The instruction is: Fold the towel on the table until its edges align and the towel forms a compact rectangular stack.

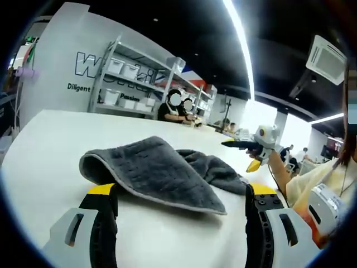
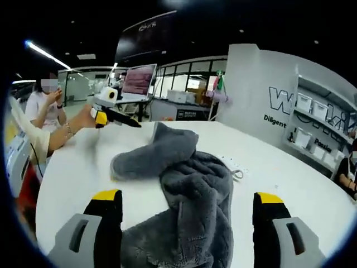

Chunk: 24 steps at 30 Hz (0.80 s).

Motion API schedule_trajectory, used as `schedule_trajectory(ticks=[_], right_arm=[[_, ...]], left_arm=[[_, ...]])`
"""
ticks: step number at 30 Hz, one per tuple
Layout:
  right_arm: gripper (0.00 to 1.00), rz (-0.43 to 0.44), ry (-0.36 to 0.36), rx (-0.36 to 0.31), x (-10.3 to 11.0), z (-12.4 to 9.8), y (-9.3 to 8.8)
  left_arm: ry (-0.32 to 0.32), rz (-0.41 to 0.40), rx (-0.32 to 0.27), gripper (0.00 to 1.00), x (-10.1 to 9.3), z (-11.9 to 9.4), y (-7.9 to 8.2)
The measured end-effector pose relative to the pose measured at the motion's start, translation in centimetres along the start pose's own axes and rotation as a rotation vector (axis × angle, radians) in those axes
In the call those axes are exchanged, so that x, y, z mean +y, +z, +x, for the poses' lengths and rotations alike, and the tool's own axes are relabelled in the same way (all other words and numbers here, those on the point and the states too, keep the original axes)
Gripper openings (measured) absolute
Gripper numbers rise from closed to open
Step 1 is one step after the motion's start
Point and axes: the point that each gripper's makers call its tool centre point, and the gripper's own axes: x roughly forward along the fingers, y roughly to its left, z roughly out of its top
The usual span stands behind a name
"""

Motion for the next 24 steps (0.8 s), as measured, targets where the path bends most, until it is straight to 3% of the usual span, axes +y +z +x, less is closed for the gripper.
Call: schedule_trajectory(ticks=[9,18,21,22,24], right_arm=[[0.85,-0.061,0.087,0.037,1.9,0.6,-1.8],[0.54,-0.248,0.156,0.032,4.5,0.5,-1.5],[0.35,-0.312,0.182,0.014,5.3,0.5,-1.3],[0.27,-0.324,0.211,0.008,5.8,0.4,-1.4],[0.24,-0.298,0.261,0.029,6.7,0.3,-1.9]], left_arm=[[0.004,0.002,0.038,0.94,-0.1,0.5,-1.2],[-0.002,0.005,0.052,0.94,-0.2,0.6,-1.4],[0.000,0.005,0.056,0.94,-0.1,0.6,-1.5],[0.001,0.005,0.056,0.94,-0.2,0.6,-1.5],[0.001,0.004,0.055,0.93,-0.3,0.7,-1.6]])
